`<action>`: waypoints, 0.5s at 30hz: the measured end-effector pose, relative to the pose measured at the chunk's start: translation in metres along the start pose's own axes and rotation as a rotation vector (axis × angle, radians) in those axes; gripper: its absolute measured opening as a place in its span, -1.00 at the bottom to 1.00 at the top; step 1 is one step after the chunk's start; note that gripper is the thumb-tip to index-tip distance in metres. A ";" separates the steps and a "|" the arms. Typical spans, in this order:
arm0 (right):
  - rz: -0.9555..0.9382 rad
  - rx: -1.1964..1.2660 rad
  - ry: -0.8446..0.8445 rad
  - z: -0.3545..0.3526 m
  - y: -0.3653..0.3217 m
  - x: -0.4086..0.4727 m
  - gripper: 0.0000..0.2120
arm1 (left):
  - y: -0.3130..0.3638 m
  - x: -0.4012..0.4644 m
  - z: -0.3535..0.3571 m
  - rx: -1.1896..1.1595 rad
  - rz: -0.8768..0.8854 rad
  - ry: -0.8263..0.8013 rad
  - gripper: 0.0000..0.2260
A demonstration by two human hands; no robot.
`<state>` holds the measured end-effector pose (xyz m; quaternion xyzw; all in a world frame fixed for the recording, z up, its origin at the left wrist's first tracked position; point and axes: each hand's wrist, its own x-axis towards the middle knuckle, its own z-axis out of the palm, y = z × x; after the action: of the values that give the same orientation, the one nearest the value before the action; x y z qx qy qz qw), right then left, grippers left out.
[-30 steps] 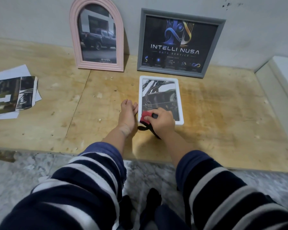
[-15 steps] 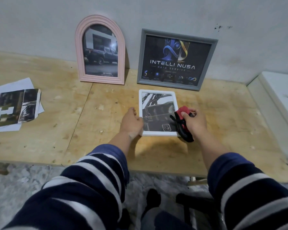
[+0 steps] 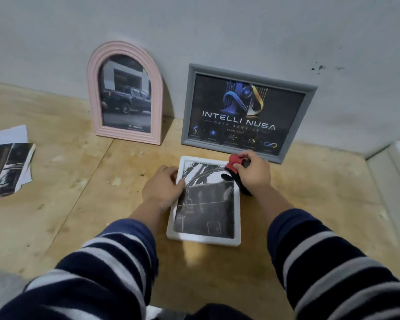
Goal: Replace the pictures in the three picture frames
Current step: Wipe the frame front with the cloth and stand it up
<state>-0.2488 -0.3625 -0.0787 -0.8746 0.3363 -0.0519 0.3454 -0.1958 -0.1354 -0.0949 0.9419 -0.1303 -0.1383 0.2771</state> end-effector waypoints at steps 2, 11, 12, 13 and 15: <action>-0.046 -0.065 -0.030 0.002 0.002 0.013 -0.80 | -0.003 -0.002 0.006 0.009 -0.001 0.036 -0.68; -0.198 -0.291 -0.223 0.015 -0.027 0.040 -0.89 | -0.006 0.004 0.014 -0.024 -0.045 0.034 -0.68; -0.212 -0.283 -0.221 0.020 -0.033 0.038 -0.89 | -0.005 0.004 0.014 -0.025 -0.046 0.033 -0.68; -0.229 -0.276 -0.220 0.026 -0.038 0.037 -0.88 | -0.005 0.004 0.014 -0.024 -0.045 0.032 -0.68; -0.262 -0.279 -0.223 0.039 -0.051 0.033 -0.87 | -0.004 0.004 0.014 -0.023 -0.043 0.034 -0.67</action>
<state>-0.1827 -0.3331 -0.0801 -0.9505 0.1833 0.0474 0.2465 -0.1961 -0.1404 -0.1097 0.9434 -0.1040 -0.1297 0.2869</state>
